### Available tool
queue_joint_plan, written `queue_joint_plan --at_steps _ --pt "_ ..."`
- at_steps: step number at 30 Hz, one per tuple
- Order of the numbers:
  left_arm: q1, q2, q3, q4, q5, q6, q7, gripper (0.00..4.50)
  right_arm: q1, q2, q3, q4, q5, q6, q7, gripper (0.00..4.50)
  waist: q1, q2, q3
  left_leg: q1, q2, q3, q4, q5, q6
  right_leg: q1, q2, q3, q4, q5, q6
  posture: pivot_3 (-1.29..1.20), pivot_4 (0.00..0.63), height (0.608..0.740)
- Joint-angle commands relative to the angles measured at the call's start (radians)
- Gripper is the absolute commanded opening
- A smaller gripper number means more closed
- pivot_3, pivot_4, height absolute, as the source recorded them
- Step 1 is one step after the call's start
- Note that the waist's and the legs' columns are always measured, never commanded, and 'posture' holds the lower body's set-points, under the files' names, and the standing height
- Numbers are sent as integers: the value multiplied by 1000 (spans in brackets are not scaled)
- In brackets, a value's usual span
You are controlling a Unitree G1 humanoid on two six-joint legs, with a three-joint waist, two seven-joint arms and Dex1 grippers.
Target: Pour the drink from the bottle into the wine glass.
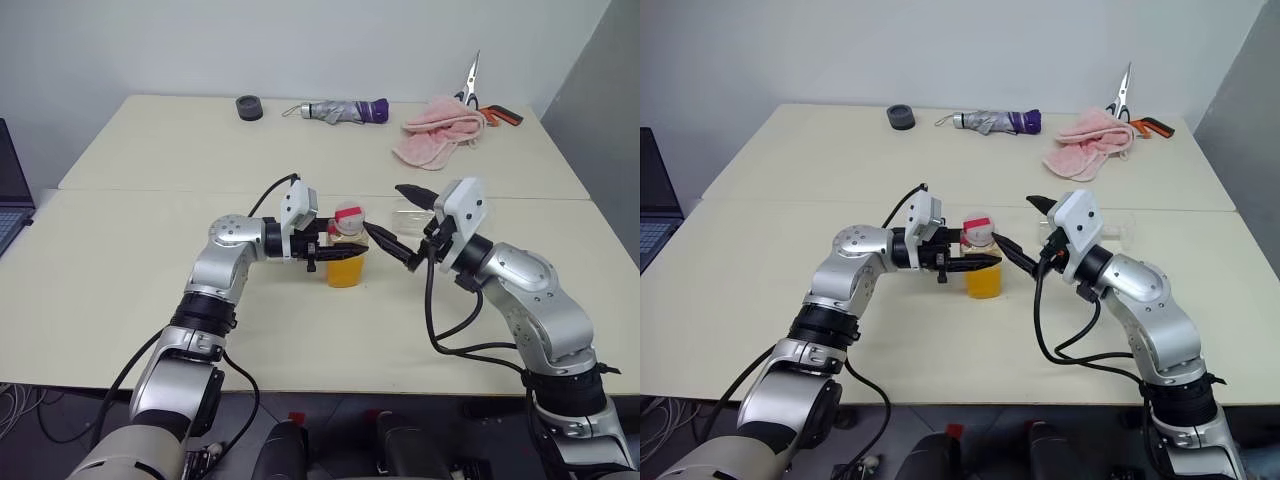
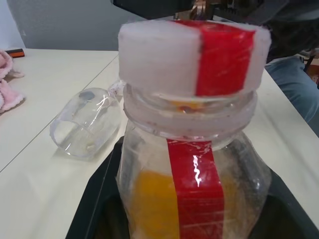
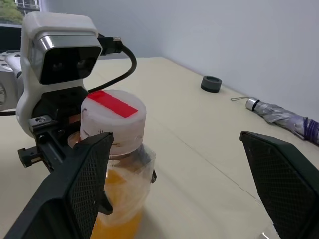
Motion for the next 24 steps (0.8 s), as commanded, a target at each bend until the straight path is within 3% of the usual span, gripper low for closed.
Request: queue_joint_plan --at_steps 1,12,24 --pt "-35 -2 16 -29 -16 -24 -4 1869 -4 1 -4 -45 17 0 8 4337 0 0 0 0 0 0 0 0 0 0 0 0 0 0 0 0 150 740" --pt "-34 0 17 -30 -17 -26 -4 1869 0 -12 -17 -38 16 0 13 4337 0 0 0 0 0 0 0 0 0 0 0 0 0 0 0 0 150 740" --pt "-29 8 20 -38 -20 -26 -6 1869 35 -108 -57 -86 157 107 121 4337 0 0 0 0 0 0 0 0 0 0 0 0 0 0 0 0 150 740"
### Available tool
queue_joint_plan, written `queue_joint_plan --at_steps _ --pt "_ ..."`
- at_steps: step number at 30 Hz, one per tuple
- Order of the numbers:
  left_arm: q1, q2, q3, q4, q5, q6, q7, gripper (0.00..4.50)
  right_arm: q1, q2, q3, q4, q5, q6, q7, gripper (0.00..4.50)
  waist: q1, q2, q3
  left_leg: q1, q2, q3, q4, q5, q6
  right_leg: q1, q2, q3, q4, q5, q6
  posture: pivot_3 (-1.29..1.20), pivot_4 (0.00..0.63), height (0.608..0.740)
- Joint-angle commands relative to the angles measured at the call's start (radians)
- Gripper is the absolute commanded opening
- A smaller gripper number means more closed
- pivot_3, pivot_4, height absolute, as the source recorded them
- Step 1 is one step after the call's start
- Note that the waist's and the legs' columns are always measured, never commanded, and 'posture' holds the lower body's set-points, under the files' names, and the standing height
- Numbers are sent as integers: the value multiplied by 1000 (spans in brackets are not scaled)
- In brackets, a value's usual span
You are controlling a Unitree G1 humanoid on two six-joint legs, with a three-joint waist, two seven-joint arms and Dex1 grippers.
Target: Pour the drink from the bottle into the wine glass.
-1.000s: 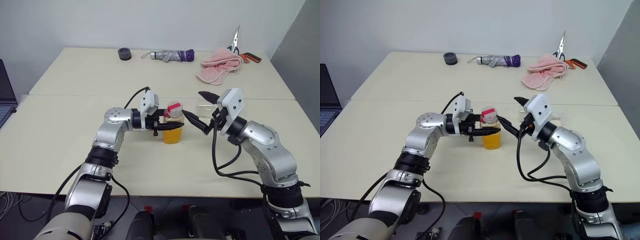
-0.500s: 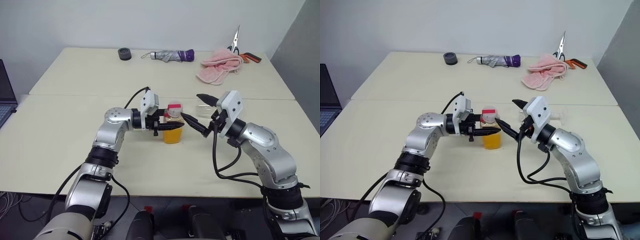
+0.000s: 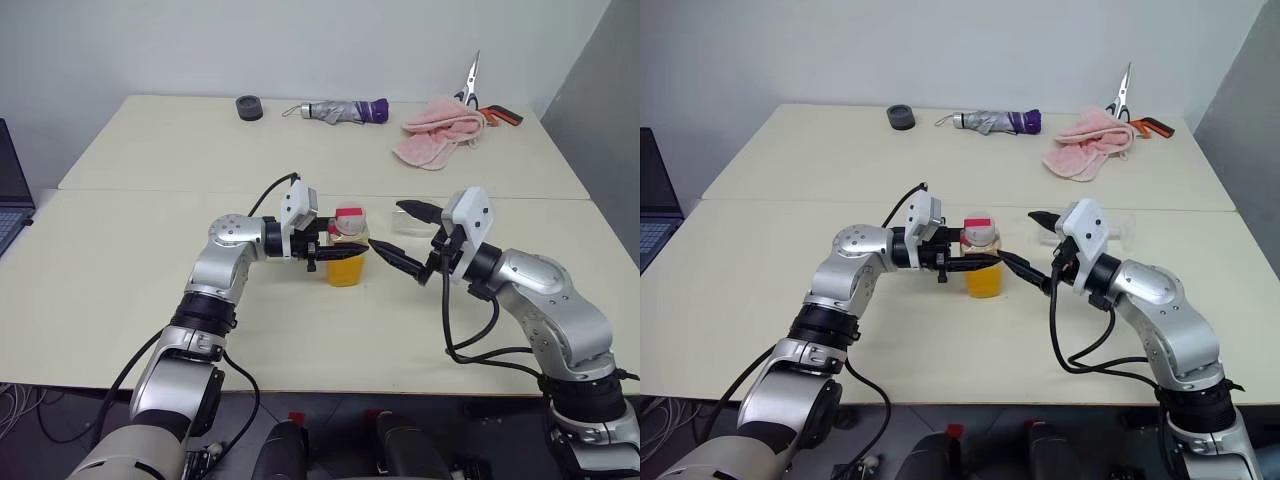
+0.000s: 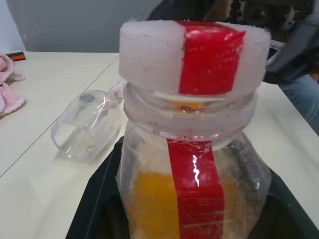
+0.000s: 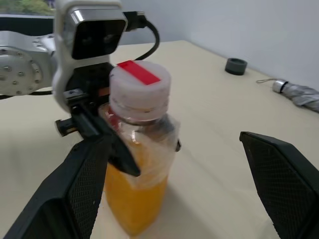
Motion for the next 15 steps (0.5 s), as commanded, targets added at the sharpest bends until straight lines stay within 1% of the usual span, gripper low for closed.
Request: queue_joint_plan --at_steps 1,5,7,11,15 --pt "-28 7 20 -40 -21 -13 -5 1869 -2 -22 -32 -49 55 25 33 4337 0 0 0 0 0 0 0 0 0 0 0 0 0 0 0 0 150 740" --pt "-27 7 21 -47 -24 -12 -4 1869 -14 -34 -38 -45 90 44 51 4337 0 0 0 0 0 0 0 0 0 0 0 0 0 0 0 0 150 740" --pt "-27 7 22 -48 -24 -12 -4 1869 -28 -32 -46 -35 101 50 48 4500 0 0 0 0 0 0 0 0 0 0 0 0 0 0 0 0 150 740" --pt "-28 6 21 -50 -26 -11 -5 1869 -58 -27 -57 -29 137 74 50 4500 0 0 0 0 0 0 0 0 0 0 0 0 0 0 0 0 150 740" --pt "-26 2 19 -55 -29 -9 -5 1869 -126 2 -51 -13 179 124 24 4500 0 0 0 0 0 0 0 0 0 0 0 0 0 0 0 0 150 740"
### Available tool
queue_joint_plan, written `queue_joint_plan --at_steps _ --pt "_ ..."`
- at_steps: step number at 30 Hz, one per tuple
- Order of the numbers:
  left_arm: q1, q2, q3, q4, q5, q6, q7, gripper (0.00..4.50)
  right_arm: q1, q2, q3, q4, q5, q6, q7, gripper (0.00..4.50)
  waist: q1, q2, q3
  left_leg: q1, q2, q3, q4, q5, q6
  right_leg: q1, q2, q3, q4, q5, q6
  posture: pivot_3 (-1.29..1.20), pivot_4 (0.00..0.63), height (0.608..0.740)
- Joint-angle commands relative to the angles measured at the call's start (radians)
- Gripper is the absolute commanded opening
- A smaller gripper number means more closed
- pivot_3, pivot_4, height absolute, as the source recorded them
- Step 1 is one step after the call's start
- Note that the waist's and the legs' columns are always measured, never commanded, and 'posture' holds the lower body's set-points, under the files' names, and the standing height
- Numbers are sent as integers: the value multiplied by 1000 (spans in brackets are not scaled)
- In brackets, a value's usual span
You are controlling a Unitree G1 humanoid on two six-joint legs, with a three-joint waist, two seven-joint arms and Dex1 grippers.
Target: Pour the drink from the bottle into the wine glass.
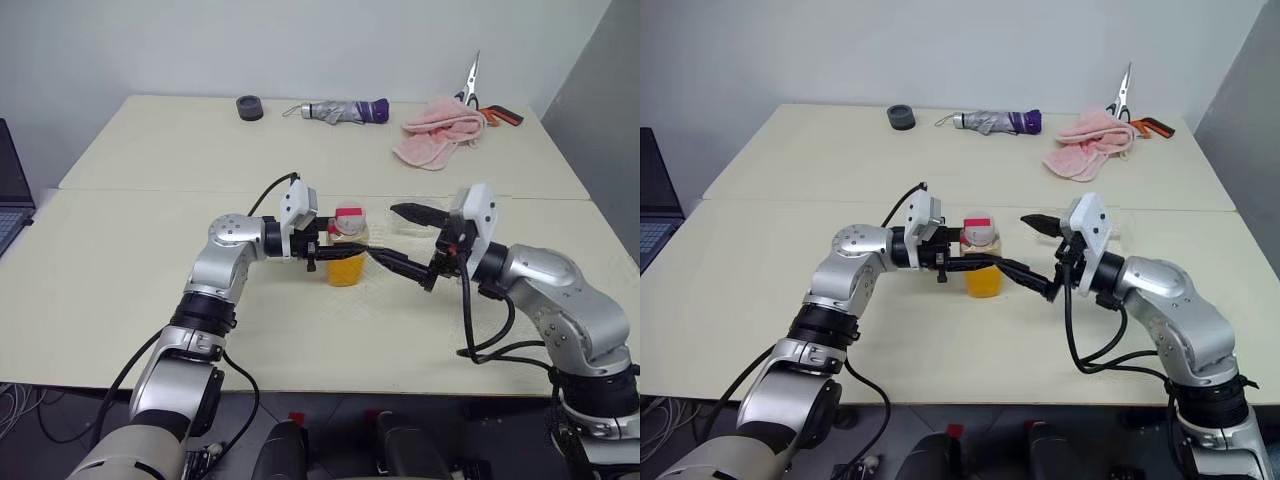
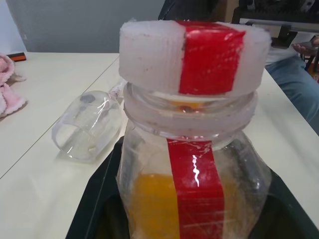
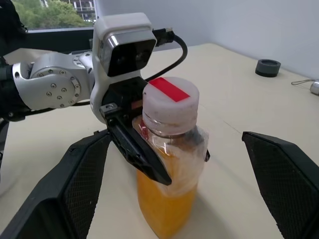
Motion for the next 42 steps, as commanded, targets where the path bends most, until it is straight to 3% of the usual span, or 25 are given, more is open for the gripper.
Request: queue_joint_plan --at_steps 1,12,23,27,32,42 --pt "-27 -2 18 -50 -27 -10 -5 1869 -79 18 -7 1 40 41 -15 4500 -1 0 0 0 0 0 0 0 0 0 0 0 0 0 0 0 150 740" --pt "-34 -9 11 -44 -22 -12 -16 1869 -188 69 88 125 -34 5 22 4500 0 0 0 0 0 0 0 0 0 0 0 0 0 0 0 0 150 740" --pt "-28 -7 12 -52 -19 -9 -13 1869 -213 114 102 170 -60 -24 42 4500 0 0 0 0 0 0 0 0 0 0 0 0 0 0 0 0 150 740" --pt "-25 -7 12 -54 -19 -10 -11 1869 -212 119 109 170 -70 -28 49 3609 0 0 0 0 0 0 0 0 0 0 0 0 0 0 0 0 150 740" --pt "-22 -8 12 -58 -19 -9 -9 1867 -209 117 127 166 -103 -53 53 1846 0 0 0 0 0 0 0 0 0 0 0 0 0 0 0 0 150 740" --pt "-17 -7 13 -64 -22 -6 -6 1864 -188 105 142 150 -211 -196 48 1853 0 0 0 0 0 0 0 0 0 0 0 0 0 0 0 0 150 740"
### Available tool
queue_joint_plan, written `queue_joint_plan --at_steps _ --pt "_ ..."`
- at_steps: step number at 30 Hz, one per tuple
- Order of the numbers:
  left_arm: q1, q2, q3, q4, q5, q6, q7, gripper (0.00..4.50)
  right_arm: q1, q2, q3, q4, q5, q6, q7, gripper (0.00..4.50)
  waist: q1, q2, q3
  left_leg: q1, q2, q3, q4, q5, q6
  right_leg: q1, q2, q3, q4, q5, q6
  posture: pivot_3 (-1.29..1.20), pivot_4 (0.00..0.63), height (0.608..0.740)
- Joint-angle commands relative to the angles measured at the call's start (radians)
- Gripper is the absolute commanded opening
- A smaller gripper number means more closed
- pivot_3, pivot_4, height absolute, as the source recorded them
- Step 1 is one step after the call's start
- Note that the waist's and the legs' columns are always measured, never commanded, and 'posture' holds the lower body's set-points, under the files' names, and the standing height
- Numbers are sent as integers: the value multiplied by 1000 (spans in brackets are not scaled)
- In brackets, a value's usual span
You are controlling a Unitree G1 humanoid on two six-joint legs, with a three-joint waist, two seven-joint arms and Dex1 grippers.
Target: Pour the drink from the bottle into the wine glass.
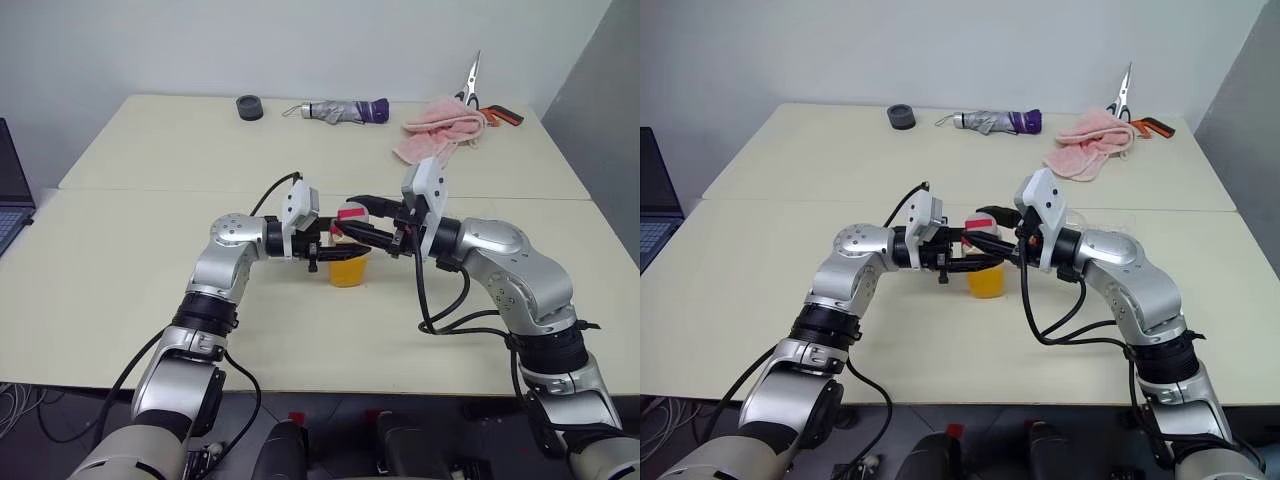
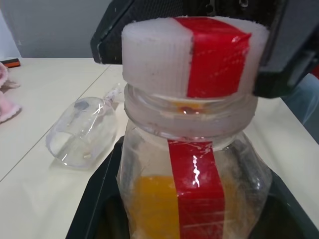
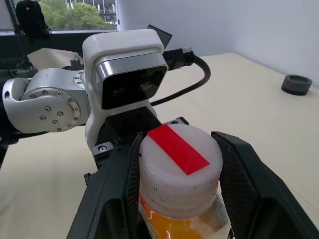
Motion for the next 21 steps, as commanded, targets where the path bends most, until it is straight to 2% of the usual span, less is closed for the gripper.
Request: queue_joint_plan --at_steps 1,2,8,13,17,21 --pt "-17 2 12 -47 -22 -3 -2 1858 2 -19 20 -40 -90 -139 6 1852 0 0 0 0 0 0 0 0 0 0 0 0 0 0 0 0 150 740" --pt "-17 2 12 -48 -22 -2 -2 1848 7 -19 24 -36 -100 -158 9 1816 0 0 0 0 0 0 0 0 0 0 0 0 0 0 0 0 150 740" --pt "-14 0 12 -51 -24 -1 -1 1845 38 55 -113 -63 140 -1 -17 1742 0 0 0 0 0 0 0 0 0 0 0 0 0 0 0 0 150 740" --pt "-4 6 16 -64 -26 5 4 1845 91 -8 -237 -128 232 88 -58 1741 2 0 0 0 0 -1 0 0 0 0 -1 0 0 0 0 0 150 740" --pt "6 11 20 -77 -29 10 8 1845 275 -116 -301 -146 177 62 -58 1741 5 0 0 -1 -1 -1 0 0 0 1 -1 -1 -1 0 0 0 150 740" --pt "11 15 24 -82 -30 12 13 1845 473 -180 -316 -2 8 -77 -93 1741 4 0 0 0 -2 0 0 0 0 1 -1 0 -1 0 0 0 150 740"
